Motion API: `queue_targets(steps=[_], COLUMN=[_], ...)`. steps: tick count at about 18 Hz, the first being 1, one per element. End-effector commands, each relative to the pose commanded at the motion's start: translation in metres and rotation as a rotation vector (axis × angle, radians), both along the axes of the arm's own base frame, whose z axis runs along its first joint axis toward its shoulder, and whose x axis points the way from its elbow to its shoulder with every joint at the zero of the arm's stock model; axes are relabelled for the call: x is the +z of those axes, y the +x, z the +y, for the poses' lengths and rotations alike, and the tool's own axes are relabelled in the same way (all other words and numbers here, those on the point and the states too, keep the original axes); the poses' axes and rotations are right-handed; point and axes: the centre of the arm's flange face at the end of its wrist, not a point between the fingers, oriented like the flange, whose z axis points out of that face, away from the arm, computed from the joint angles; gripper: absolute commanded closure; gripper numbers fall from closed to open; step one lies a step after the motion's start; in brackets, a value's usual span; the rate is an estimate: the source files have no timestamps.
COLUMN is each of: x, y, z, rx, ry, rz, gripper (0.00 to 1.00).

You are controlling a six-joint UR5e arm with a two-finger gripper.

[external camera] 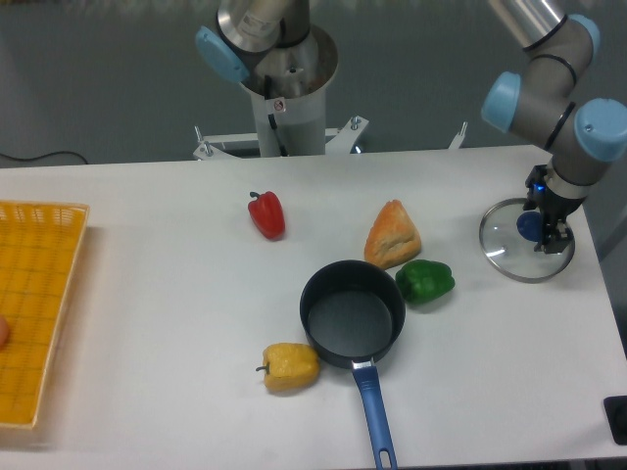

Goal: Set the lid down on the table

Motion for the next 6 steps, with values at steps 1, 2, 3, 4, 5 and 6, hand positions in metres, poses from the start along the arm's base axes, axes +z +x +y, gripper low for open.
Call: queue_targets(steps=[1, 2, 3, 4, 5, 6], x=[0.013, 0.02, 0.023, 0.03, 0.04, 0.048], y=[-0.001, 0.002, 0.007, 0.011, 0.015, 0.02], z=[0.012, 0.026, 0.037, 0.043, 0.046, 0.049], rx=[0.022, 0.039, 0.059, 0.087, 0.118, 0.124], ry=[0.0, 0.002, 0.006, 0.013, 0.021, 0.027], rz=[0.026, 0.039, 0.043, 0.053, 0.063, 0.072], gripper=[0.0, 0.0, 0.0, 0.0, 0.0, 0.0])
